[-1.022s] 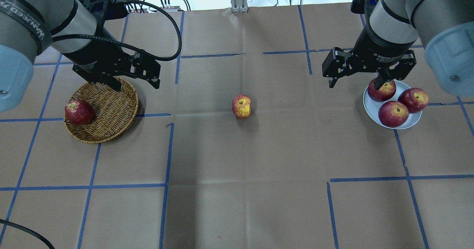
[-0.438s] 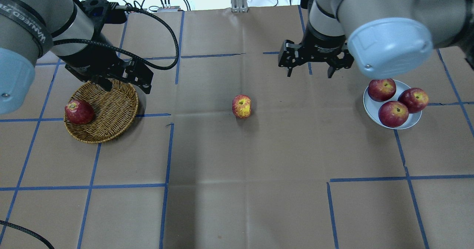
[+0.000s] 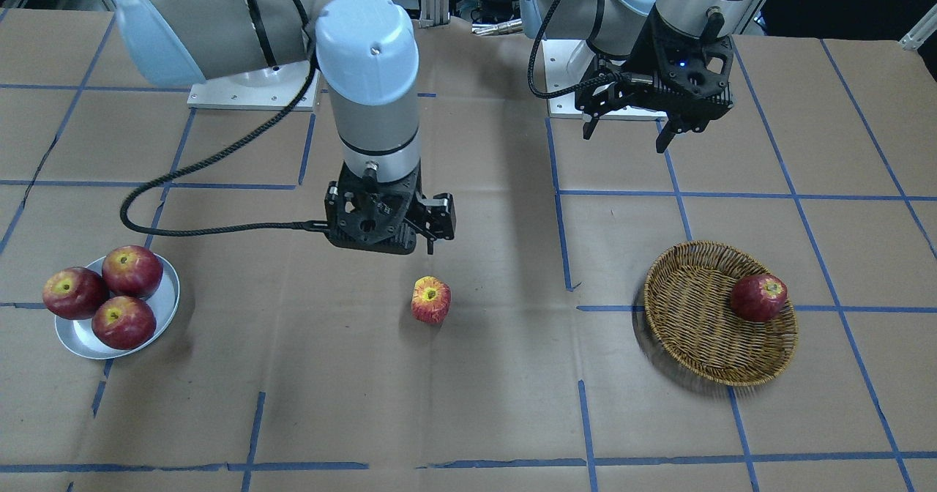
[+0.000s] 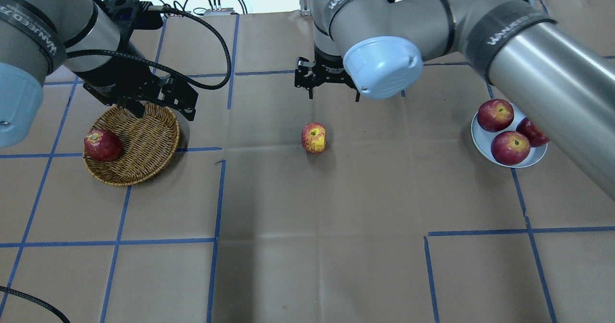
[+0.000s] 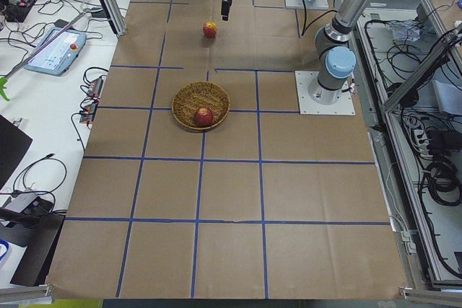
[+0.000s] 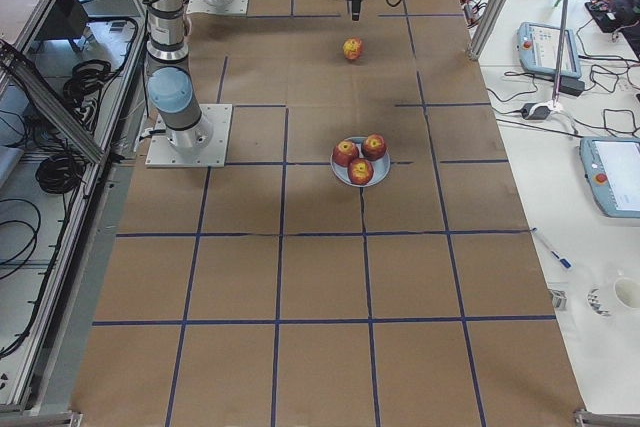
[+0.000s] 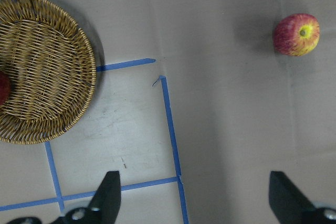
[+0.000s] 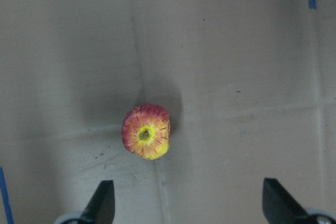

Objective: Transfer apple from basket to plate
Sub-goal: 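Lower the right gripper onto the apple and close it, then carry the apple with the right gripper over the white plate, then lower the apple onto the plate beside the red apples and release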

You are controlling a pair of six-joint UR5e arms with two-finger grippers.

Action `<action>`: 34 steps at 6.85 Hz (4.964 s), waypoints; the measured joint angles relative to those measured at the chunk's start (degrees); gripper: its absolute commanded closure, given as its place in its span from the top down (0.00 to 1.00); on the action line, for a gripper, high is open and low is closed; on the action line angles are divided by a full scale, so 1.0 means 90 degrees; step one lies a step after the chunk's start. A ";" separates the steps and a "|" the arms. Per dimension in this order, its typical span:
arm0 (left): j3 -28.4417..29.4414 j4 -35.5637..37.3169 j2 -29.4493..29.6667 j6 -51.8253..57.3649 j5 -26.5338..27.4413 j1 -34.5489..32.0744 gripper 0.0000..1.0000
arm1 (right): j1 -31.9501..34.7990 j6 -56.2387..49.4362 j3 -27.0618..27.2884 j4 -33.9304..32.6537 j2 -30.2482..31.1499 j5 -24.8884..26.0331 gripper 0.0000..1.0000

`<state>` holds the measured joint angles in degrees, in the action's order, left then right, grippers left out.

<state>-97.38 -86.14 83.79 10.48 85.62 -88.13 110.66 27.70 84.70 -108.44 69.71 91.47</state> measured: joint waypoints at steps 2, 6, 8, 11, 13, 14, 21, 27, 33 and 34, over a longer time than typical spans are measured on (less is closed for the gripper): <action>0.0003 0.0003 0.0006 0.0009 0.0007 -0.0016 0.99 | 0.0239 0.0232 0.0197 -0.0615 -0.0477 0.0173 1.00; 0.0001 0.0008 -0.0007 0.0016 0.0018 -0.0028 0.99 | 0.0295 0.0290 0.0696 -0.1876 -0.1208 0.0395 0.99; 0.0002 -0.0005 -0.0025 0.0017 0.0018 -0.0041 0.99 | 0.0332 0.0240 0.0771 -0.1961 -0.1384 0.0381 0.85; -0.0009 -0.0009 -0.0032 0.0024 0.0024 -0.0051 0.99 | 0.0393 0.0239 0.0881 -0.2085 -0.1428 0.0335 0.37; -0.0010 -0.0009 -0.0033 0.0033 0.0033 -0.0050 0.99 | 0.0367 0.0242 0.0804 -0.2074 -0.1320 0.0326 0.36; -0.0010 -0.0009 -0.0033 0.0038 0.0036 -0.0049 0.99 | 0.0308 0.0239 0.0724 -0.1991 -0.1160 0.0323 0.36; -0.0023 -0.0012 -0.0040 0.0075 0.0037 -0.0052 0.99 | -0.2826 -0.4496 0.0746 0.0257 0.0907 0.0323 0.36; -0.0039 -0.0019 -0.0043 0.0076 0.0037 -0.0042 0.99 | -0.5520 -0.7927 0.2135 -0.0694 0.0909 -0.0454 0.35; -0.0039 -0.0019 -0.0047 0.0076 0.0031 -0.0042 0.99 | -0.5542 -0.7812 0.2609 -0.1624 0.0759 -0.0695 0.38; -0.0043 -0.0019 -0.0047 0.0076 0.0032 -0.0042 0.99 | -0.5504 -0.7784 0.2609 -0.1723 0.0674 -0.0737 0.92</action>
<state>-97.76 -86.31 83.37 11.16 85.91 -88.51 61.12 -42.36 108.18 -123.95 75.78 84.84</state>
